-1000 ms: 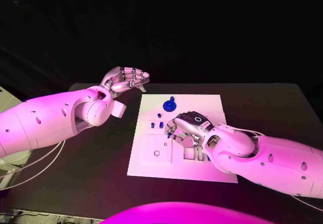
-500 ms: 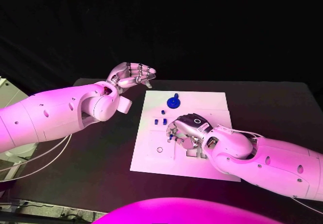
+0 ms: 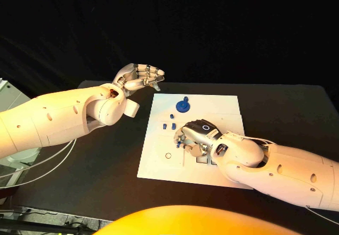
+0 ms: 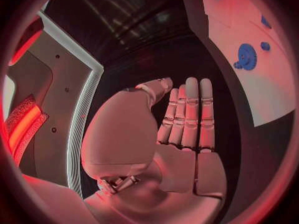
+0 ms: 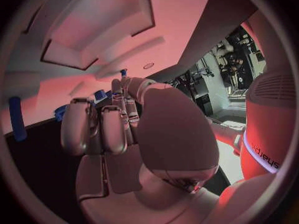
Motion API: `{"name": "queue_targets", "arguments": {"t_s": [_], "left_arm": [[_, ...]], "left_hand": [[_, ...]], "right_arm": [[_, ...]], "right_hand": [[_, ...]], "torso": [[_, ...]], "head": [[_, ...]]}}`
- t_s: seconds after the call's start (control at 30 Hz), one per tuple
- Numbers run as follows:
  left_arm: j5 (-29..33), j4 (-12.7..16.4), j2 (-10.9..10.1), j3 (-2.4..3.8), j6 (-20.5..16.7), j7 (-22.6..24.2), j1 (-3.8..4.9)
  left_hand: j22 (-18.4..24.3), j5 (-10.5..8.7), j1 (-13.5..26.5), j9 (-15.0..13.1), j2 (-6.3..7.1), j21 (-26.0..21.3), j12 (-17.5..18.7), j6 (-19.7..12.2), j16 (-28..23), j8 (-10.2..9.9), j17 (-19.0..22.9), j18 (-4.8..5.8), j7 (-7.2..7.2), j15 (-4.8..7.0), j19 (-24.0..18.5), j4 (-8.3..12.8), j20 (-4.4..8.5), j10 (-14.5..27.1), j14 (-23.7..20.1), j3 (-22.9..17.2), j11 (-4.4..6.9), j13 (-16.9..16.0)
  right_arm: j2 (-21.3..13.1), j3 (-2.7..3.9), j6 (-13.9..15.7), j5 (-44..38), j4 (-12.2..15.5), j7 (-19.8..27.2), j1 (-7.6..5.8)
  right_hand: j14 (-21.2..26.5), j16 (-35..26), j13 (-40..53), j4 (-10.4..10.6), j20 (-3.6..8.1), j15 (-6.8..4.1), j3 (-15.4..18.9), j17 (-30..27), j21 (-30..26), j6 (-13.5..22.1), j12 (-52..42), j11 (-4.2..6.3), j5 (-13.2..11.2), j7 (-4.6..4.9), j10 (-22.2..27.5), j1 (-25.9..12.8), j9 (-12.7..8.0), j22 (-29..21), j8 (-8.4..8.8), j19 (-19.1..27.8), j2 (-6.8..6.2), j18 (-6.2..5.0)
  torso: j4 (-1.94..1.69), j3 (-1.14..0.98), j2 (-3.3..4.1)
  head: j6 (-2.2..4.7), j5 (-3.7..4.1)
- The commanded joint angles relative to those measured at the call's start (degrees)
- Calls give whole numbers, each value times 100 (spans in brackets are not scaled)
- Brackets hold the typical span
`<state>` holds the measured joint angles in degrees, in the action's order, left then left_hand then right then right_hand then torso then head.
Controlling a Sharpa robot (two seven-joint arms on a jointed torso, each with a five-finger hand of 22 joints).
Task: Assemble the parts on the task board
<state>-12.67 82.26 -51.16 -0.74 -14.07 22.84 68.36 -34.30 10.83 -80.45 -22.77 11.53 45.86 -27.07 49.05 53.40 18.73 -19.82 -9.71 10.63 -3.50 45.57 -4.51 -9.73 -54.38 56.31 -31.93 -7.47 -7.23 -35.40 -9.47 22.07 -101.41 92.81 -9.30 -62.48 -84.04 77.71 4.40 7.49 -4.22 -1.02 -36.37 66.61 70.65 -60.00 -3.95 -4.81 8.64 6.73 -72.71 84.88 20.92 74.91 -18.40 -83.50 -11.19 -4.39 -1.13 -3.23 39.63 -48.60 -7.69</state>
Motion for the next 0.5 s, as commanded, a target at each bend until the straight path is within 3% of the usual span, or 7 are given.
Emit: {"name": "queue_targets", "arguments": {"t_s": [0.03,0.5], "left_arm": [[40,2,10,5,10,44,3],[40,-5,7,5,39,16,3]], "left_hand": [[-6,7,-41,7,-6,20,28,-4,19,-35,-6,-74,49,-13,35,22,8,-39,33,11,1,5],[-6,7,-38,8,-6,17,37,-1,14,-41,-9,-71,47,-14,31,18,8,-44,30,19,1,10]], "right_arm": [[9,-5,-88,-94,-10,-17,13],[60,-7,-263,-156,-68,-78,19]], "right_hand": [[-197,-23,9,2,-8,-34,-34,0,-23,14,7,165,13,41,-214,-38,12,625,-13,-76,45,63],[-197,-23,9,2,-8,-34,-34,0,-23,14,7,165,13,41,-214,-38,12,625,-13,-76,45,63]], "torso": [[3,1,2],[2,0,5]], "head": [[-8,-10],[-10,-14]]}}
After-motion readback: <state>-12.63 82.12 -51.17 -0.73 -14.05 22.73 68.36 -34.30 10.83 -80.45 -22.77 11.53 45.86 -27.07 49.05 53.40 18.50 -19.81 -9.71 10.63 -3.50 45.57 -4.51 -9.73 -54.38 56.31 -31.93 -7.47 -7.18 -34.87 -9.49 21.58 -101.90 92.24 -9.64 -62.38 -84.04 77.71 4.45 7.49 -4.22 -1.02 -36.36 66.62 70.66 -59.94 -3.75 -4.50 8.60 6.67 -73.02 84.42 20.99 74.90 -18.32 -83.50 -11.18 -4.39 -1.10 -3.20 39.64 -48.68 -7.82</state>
